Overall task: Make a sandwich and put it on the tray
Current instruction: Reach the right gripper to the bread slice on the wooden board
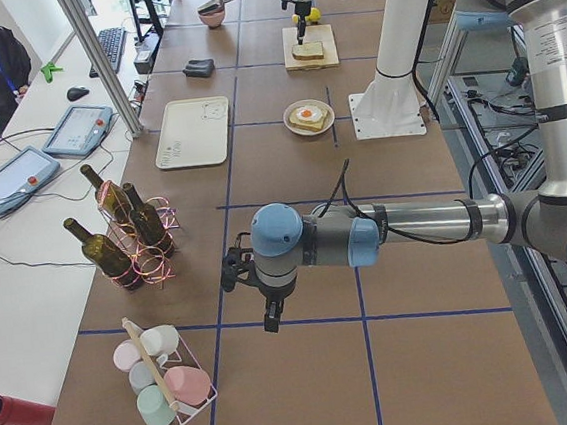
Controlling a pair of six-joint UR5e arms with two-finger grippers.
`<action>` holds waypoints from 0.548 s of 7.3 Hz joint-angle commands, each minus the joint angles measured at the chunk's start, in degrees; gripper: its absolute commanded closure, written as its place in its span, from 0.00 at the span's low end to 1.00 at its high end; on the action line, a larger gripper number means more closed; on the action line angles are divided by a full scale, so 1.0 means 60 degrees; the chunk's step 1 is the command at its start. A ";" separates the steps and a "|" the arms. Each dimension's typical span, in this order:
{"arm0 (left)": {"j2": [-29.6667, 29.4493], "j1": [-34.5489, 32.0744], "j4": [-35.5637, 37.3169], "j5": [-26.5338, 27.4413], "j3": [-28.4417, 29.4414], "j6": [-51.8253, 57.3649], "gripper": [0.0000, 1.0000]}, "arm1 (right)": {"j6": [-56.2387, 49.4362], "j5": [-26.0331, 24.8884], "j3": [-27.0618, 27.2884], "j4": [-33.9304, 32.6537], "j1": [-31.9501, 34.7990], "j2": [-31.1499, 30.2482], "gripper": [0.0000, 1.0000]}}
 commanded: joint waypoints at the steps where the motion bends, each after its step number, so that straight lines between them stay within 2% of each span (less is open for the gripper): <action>1: -0.0001 0.0000 0.0000 0.0000 0.0000 0.0000 0.00 | 0.0028 -0.0020 0.0271 -0.0003 -0.0224 -0.0265 0.48; 4: -0.0001 0.0000 0.0000 0.0000 0.0000 0.0000 0.00 | -0.0001 -0.0370 0.0227 -0.0018 -0.0649 -0.0265 0.48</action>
